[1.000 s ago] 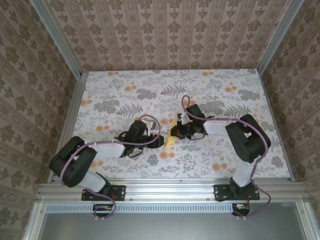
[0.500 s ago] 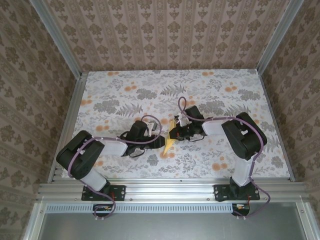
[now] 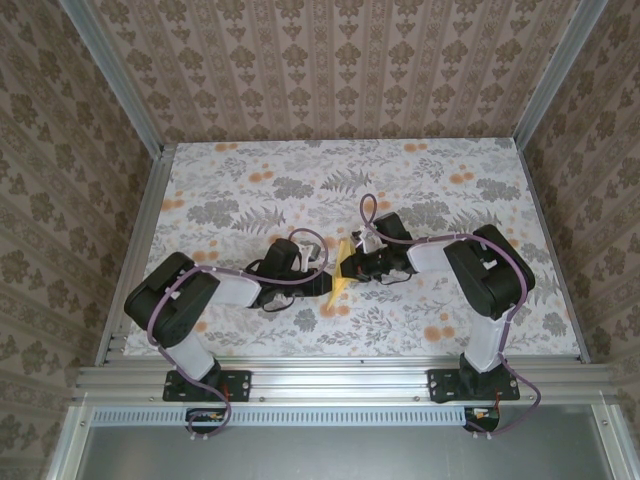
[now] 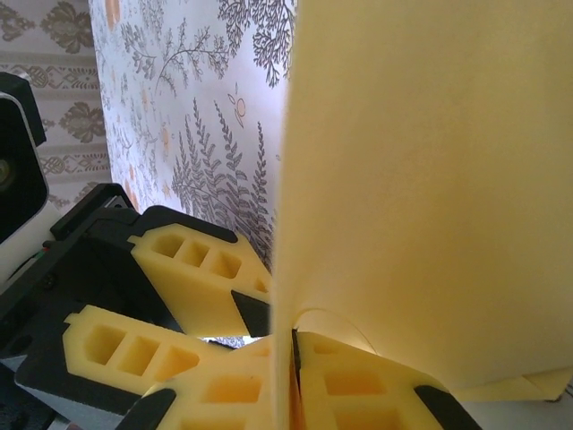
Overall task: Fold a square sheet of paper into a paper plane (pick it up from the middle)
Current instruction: Fold the wing for the fifth time at the center of the table.
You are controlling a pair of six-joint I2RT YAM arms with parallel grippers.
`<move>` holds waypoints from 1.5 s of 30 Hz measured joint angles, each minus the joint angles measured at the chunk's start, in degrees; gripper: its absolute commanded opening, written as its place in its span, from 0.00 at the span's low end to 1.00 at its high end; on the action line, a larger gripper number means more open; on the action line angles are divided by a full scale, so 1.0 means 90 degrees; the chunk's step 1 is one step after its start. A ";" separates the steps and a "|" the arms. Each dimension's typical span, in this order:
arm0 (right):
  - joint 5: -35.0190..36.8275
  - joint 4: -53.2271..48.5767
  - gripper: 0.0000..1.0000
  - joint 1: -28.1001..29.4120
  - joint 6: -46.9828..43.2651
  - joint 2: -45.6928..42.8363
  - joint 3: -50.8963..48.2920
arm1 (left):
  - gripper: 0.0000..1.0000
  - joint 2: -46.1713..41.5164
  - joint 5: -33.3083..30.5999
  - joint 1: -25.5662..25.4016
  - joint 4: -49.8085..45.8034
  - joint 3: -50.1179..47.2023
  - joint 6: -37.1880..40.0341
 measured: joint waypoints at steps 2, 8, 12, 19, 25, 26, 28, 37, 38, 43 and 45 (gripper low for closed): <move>0.0002 0.0007 0.15 0.0000 0.0005 0.0000 -0.0002 | 0.28 0.0000 0.0017 0.0000 -0.0002 0.0002 0.0002; 0.0053 0.0005 0.13 -0.0024 -0.0005 0.0017 -0.0002 | 0.28 0.0066 0.0083 -0.0015 -0.0032 0.0080 0.0007; 0.0148 -0.0022 0.10 -0.0029 -0.0002 0.0053 -0.0002 | 0.28 0.0080 0.0114 -0.0015 -0.0039 0.0095 0.0007; 0.0372 -0.0112 0.07 -0.0029 -0.0005 0.0056 -0.0029 | 0.29 0.0097 0.0121 -0.0027 -0.0117 0.0163 0.0012; 0.0500 -0.0114 0.07 -0.0029 -0.0012 0.0075 -0.0044 | 0.29 0.0119 0.0153 -0.0063 -0.0274 0.0248 0.0041; 0.0515 -0.0112 0.07 -0.0029 -0.0027 0.0085 -0.0051 | 0.29 0.0134 0.0158 -0.0080 -0.0340 0.0289 0.0063; 0.0527 -0.0104 0.08 -0.0029 -0.0032 0.0097 -0.0068 | 0.29 0.0148 0.0163 -0.0107 -0.0444 0.0352 0.0102; 0.0393 -0.0036 0.22 -0.0029 -0.0024 0.0095 -0.0068 | 0.26 0.0170 0.0102 -0.0226 -0.1139 0.0651 0.0406; 0.0379 -0.0019 0.22 -0.0029 -0.0012 0.0092 -0.0068 | 0.26 0.0177 0.0085 -0.0243 -0.1214 0.0690 0.0435; 0.0364 -0.0010 0.22 -0.0029 -0.0005 0.0087 -0.0068 | 0.26 0.0231 -0.0032 -0.0313 -0.1542 0.0879 0.0546; 0.0364 -0.0010 0.22 -0.0029 -0.0005 0.0087 -0.0068 | 0.26 0.0253 -0.0053 -0.0325 -0.1632 0.0937 0.0566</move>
